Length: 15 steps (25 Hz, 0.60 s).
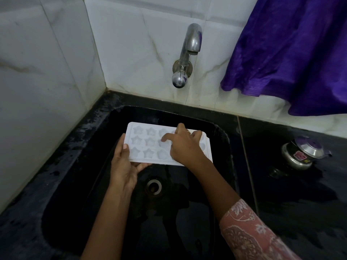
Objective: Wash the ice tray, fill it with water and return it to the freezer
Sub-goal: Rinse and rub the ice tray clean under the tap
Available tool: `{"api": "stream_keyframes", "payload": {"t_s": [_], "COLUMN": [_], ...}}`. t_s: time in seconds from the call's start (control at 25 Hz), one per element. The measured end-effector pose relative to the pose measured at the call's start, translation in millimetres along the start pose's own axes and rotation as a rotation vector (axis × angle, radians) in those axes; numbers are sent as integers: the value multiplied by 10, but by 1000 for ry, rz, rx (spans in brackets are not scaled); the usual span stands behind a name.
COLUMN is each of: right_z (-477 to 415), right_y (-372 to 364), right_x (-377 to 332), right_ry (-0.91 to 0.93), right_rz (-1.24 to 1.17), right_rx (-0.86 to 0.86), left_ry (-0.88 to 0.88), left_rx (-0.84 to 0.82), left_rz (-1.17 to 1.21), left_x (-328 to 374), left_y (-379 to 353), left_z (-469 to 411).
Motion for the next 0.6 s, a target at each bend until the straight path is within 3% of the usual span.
{"api": "stream_keyframes", "payload": {"t_s": [0.6], "right_z": [55], "right_y": [-99], "right_x": [-44], "right_ry": [7], "right_rz": [20], "right_rx": [3], "left_ry": [14], "left_rx": [0], "left_rz": [32], "left_x": [-10], "left_y": [33], "left_z": [-9]}}
Point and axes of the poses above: each hand's wrist, its own z-axis away from the middle knuckle, its own y-axis out of the back of the hand, x = y × z, the point moved 5 cm from there along -z, towards the middle knuckle, and after that the axes turned 6 degrees about -y, right-handed, at the moved point
